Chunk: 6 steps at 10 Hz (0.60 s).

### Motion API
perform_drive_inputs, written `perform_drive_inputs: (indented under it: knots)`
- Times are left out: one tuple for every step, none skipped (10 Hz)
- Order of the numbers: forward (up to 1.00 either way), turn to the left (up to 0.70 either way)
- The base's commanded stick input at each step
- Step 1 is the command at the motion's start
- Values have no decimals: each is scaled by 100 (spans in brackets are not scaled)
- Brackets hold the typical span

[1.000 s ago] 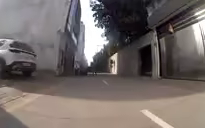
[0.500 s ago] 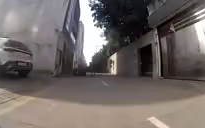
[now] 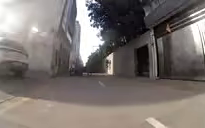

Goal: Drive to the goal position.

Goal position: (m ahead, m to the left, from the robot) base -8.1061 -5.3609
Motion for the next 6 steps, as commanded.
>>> perform_drive_inputs:
  knots:
    - [0,-85]
    - [0,-85]
    - [0,-85]
    - [0,-85]
    - [0,-85]
    - [0,-85]
